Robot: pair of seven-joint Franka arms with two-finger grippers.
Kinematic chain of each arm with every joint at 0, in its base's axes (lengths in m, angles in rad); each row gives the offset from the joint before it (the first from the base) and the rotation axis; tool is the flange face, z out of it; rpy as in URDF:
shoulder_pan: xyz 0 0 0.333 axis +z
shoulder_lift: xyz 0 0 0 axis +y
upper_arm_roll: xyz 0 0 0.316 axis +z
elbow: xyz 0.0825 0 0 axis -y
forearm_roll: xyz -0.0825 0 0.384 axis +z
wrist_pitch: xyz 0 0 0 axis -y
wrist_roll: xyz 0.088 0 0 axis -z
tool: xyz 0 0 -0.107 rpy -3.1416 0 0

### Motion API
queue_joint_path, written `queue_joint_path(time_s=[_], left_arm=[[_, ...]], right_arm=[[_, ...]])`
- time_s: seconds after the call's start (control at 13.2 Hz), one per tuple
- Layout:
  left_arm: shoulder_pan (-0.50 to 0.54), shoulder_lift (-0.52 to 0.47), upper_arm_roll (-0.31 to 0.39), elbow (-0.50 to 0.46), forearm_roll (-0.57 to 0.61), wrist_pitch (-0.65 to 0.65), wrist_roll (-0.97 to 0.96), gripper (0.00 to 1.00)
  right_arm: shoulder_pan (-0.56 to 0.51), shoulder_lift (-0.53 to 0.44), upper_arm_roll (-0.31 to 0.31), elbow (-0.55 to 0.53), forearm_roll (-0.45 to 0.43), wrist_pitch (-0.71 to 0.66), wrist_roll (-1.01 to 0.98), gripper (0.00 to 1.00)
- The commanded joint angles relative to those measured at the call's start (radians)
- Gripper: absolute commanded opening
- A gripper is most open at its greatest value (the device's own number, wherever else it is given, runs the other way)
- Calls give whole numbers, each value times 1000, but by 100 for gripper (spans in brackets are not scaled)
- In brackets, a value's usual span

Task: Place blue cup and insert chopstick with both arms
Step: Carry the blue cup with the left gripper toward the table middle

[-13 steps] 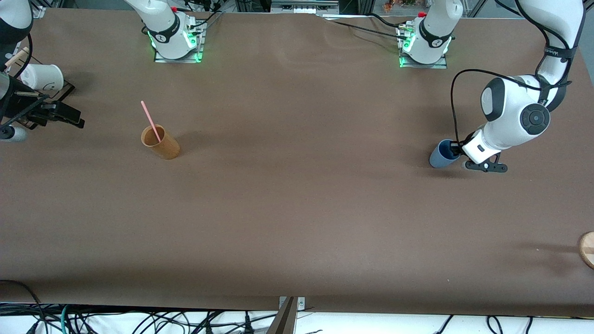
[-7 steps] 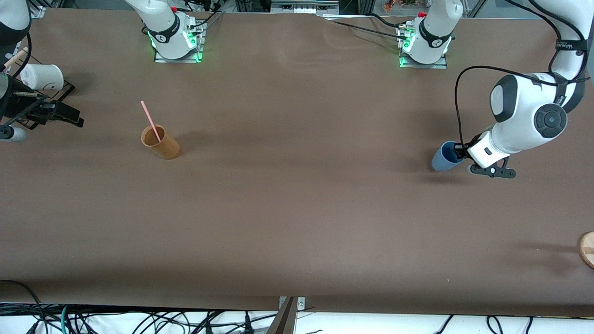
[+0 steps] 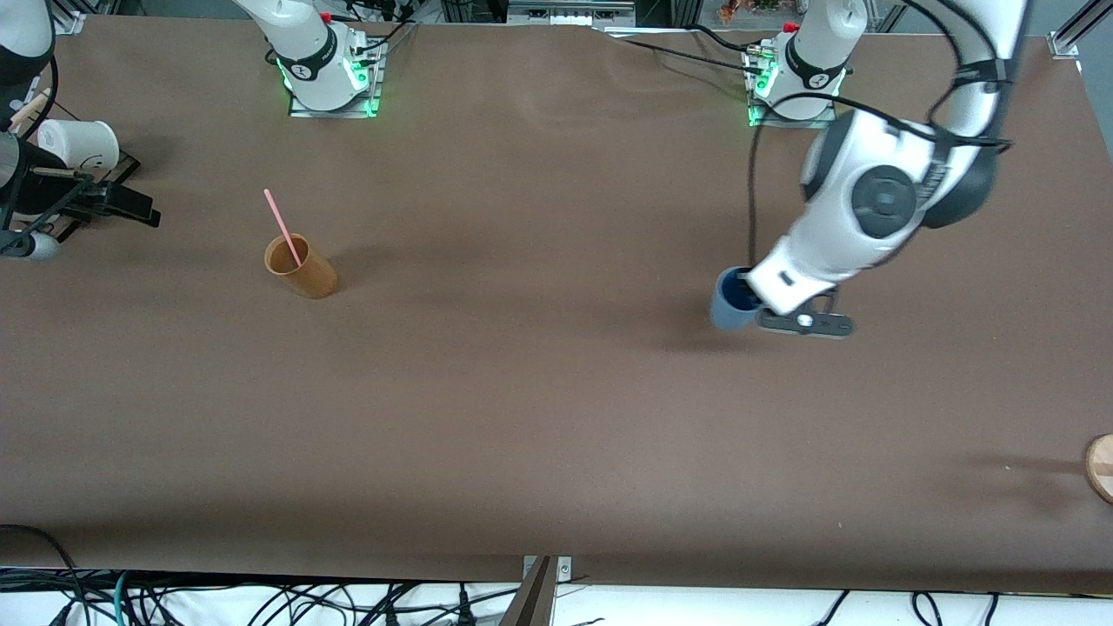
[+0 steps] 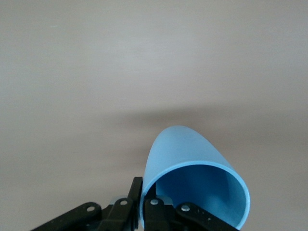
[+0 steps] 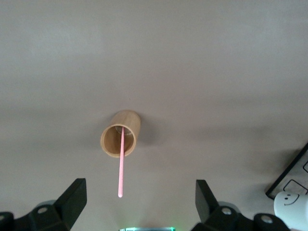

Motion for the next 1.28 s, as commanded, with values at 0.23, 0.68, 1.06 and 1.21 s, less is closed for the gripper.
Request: queue_joint_path(time_s=[0.23,0.68,1.06,1.21], left_arm=[[-266,278,16,338,-102,-86,-295,0],[-377,486,16,574,-148,-37,-532,0],[-409,554,18,574,-179,68,-638,0],[-414,579,16,574,-179,94,-646,0]], right_arm=[[-4,9,5,23,-8,23,-11,100],[-4,9,5,22,-5,20,-11,100],[-4,7,5,22,0,15,-9,100],[-7,9,5,20,4,9,-11,100]])
